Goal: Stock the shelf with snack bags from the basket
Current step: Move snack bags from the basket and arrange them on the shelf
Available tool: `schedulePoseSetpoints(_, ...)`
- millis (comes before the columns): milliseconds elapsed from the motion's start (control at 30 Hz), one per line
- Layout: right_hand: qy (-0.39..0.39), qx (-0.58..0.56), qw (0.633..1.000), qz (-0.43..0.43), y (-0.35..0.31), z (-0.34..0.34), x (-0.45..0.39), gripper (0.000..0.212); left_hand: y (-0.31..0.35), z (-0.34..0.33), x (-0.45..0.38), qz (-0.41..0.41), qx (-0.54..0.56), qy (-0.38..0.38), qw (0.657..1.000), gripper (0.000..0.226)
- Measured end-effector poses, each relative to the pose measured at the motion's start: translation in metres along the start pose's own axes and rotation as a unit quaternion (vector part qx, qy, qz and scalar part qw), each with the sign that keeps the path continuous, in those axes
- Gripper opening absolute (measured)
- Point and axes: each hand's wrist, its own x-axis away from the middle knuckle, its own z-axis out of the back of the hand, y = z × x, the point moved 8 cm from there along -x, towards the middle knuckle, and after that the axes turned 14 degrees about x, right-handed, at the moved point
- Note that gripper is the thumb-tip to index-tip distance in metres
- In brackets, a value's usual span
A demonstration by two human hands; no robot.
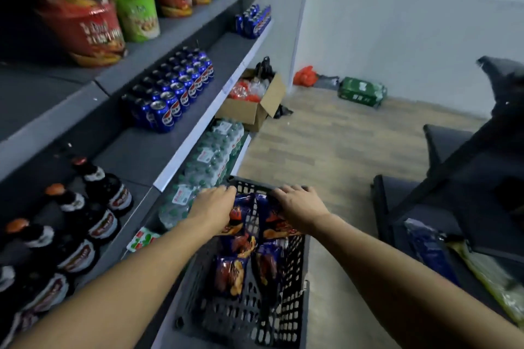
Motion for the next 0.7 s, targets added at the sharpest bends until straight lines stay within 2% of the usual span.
schedulePoseSetpoints(267, 0.09, 0.039, 0.995, 0.003, 0.009, 0.143, 0.015, 0.043, 0.003, 0.129, 0.036, -0.022, -0.018, 0.09, 0.996, 0.019)
schedulePoseSetpoints(367, 0.123, 0.051, 0.991, 0.03, 0.002, 0.188, 0.019, 0.037, -0.004, 0.17, 0.055, 0.007, -0.012, 0.122, 0.992, 0.022)
schedulePoseSetpoints(500, 0.155, 0.059, 0.984, 0.069, -0.012, 0.228, 0.028, 0.031, -0.008, 0.208, 0.089, 0.069, -0.001, 0.143, 0.987, 0.014)
schedulePoseSetpoints(600, 0.154, 0.06, 0.983, 0.086, -0.024, 0.25, 0.037, 0.025, -0.008, 0.232, 0.114, 0.116, -0.003, 0.164, 0.98, 0.024)
schedulePoseSetpoints(700, 0.167, 0.048, 0.98, 0.101, -0.04, 0.271, 0.043, 0.033, -0.003, 0.257, 0.142, 0.141, -0.001, 0.194, 0.971, 0.029)
